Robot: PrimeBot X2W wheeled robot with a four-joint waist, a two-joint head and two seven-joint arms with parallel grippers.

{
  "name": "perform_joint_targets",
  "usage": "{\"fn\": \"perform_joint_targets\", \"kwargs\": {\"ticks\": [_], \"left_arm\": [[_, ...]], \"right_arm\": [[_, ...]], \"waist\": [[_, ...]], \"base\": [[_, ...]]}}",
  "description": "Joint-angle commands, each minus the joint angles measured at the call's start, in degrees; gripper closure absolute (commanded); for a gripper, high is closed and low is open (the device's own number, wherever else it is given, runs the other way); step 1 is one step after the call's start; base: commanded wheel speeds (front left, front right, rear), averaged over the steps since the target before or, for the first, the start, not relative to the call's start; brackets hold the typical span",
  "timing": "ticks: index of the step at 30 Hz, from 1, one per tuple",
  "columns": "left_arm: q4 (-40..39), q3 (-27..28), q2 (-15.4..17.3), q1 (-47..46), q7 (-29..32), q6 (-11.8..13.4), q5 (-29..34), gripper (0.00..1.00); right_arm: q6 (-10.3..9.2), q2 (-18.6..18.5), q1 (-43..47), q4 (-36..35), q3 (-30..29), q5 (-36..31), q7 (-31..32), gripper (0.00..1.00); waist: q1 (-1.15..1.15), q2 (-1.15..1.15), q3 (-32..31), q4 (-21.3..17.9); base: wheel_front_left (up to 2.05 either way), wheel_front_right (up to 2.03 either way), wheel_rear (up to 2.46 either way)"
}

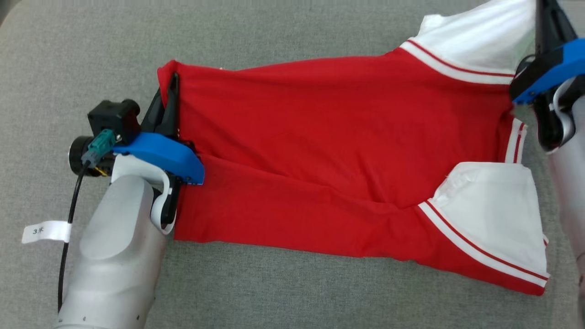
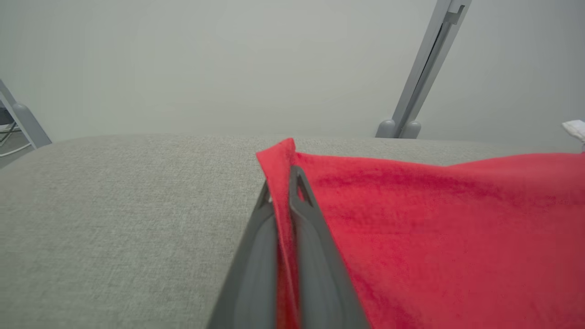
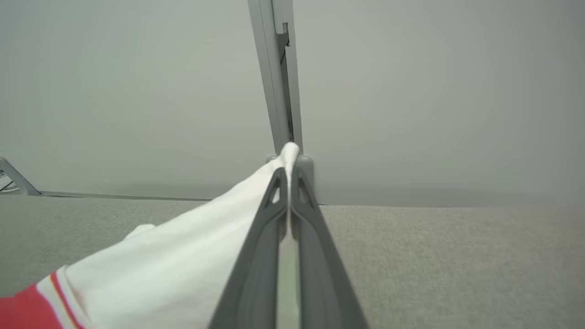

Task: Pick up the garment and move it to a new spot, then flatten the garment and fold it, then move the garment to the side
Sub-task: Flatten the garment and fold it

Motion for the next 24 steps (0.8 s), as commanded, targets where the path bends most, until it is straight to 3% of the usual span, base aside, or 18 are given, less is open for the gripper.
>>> {"fn": "perform_joint_targets", "kwargs": {"ticks": [1,12,24], "left_arm": [[0.08,0.48,0.35,1.59,-0.24,-0.11,0.53,1.00],[-1.77,4.58,1.88,12.13,-0.24,-0.19,3.49,1.00],[-4.75,6.73,0.91,22.93,-0.24,-0.44,5.90,1.00]], "right_arm": [[-0.06,-0.18,3.17,-2.29,0.86,1.74,-0.40,1.00],[-0.04,-0.39,29.01,-22.60,5.84,14.34,-0.41,1.00],[-0.03,3.04,42.30,-25.46,4.68,16.98,-0.43,1.00]], "waist": [[0.00,0.00,-2.34,-1.76],[0.00,0.00,-9.98,-6.04],[0.00,0.00,-14.06,-6.91]], "base": [[0.00,0.00,0.00],[0.00,0.00,0.00],[0.00,0.00,0.00]]}}
